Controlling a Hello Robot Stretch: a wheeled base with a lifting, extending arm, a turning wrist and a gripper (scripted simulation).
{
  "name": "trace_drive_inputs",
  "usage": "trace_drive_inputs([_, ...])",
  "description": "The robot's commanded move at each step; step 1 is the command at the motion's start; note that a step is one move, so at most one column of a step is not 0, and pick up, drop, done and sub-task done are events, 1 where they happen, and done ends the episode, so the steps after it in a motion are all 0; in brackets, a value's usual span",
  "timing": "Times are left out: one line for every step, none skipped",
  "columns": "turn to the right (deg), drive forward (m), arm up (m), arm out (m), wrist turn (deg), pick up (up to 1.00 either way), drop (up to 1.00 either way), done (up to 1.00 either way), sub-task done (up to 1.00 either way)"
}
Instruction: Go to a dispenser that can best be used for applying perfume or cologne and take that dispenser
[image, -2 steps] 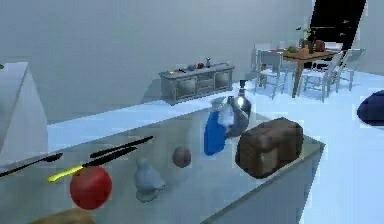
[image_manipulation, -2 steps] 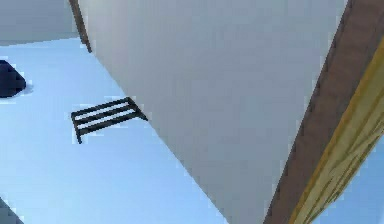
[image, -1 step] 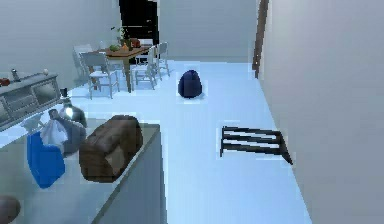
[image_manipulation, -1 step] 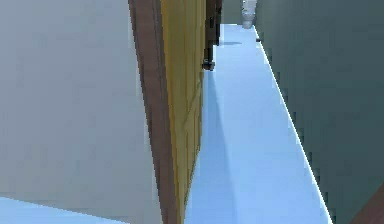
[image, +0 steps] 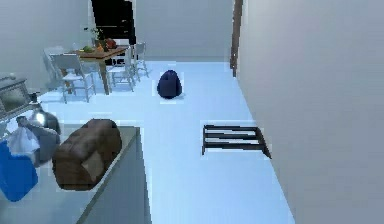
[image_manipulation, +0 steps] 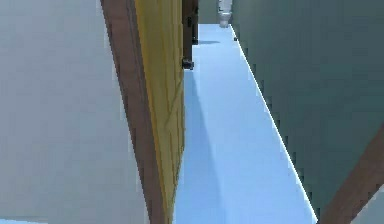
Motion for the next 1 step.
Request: trace_drive_inputs([0.0, 0.15, 0.00, 0.00, 0.0, 0.00, 0.00, 0.00, 0.00])
